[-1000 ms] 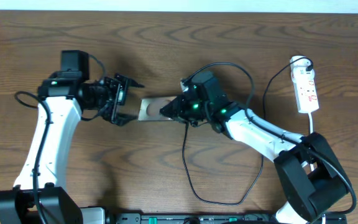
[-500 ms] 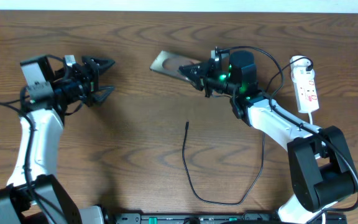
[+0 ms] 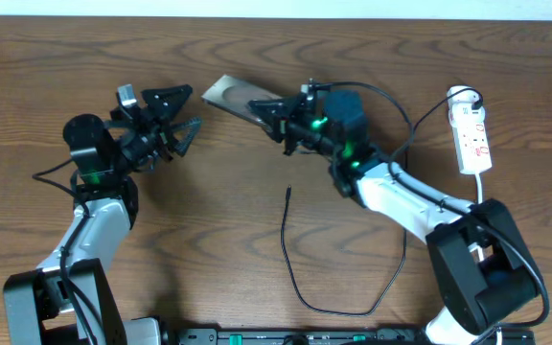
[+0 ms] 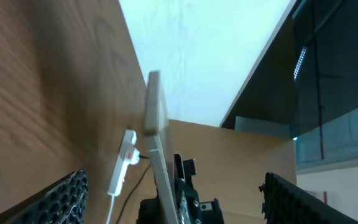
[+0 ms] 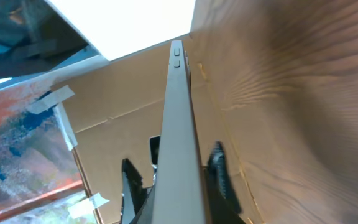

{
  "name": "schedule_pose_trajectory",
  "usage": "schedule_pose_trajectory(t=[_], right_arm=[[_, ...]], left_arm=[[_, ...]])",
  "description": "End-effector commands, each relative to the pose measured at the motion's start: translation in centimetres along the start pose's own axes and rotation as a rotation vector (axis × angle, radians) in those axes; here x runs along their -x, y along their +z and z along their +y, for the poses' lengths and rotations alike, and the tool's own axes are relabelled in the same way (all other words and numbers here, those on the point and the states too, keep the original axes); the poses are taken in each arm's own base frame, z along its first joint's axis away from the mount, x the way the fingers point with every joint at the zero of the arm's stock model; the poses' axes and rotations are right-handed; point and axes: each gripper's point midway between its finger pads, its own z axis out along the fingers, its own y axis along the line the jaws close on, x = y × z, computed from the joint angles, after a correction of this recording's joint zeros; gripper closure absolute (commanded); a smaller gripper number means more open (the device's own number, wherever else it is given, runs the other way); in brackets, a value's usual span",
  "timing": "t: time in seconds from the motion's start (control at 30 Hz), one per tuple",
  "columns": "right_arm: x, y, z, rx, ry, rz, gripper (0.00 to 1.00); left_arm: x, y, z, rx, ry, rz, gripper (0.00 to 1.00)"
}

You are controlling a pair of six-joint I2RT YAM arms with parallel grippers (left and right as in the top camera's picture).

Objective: Plug charger to phone and switch on socket

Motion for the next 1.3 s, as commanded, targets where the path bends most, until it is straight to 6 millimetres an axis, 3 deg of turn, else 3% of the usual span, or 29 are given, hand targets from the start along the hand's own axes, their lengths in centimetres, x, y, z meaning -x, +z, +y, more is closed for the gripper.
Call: schedule_pose_trajectory(t=[0.0,0.2,0.47,1.27], right_arm=[[-0.7,0.8,1.5,0.055,-0.004,-0.063,0.99],[-3.1,1.9,1.2,0.062,-0.043,-0.066,0.99],[-6.1,2.5,2.9,0.145,-0.139,-0.025,0.99],[-8.1,3.0,2.3,0.13,-0.07,0.027,0.98]], left_arm=[[-0.3,0.3,-0.1,-0.003,-0.046,0.001,0.14],[0.1,0.3,-0.2,-0.004,-0.07,-0.023,0.14],[0.4,0.3,-0.1,-0.005,-0.069,-0.044,0.14],[0.4,0.3,-0.1,-0.003,0.059,-0.041,0.14]])
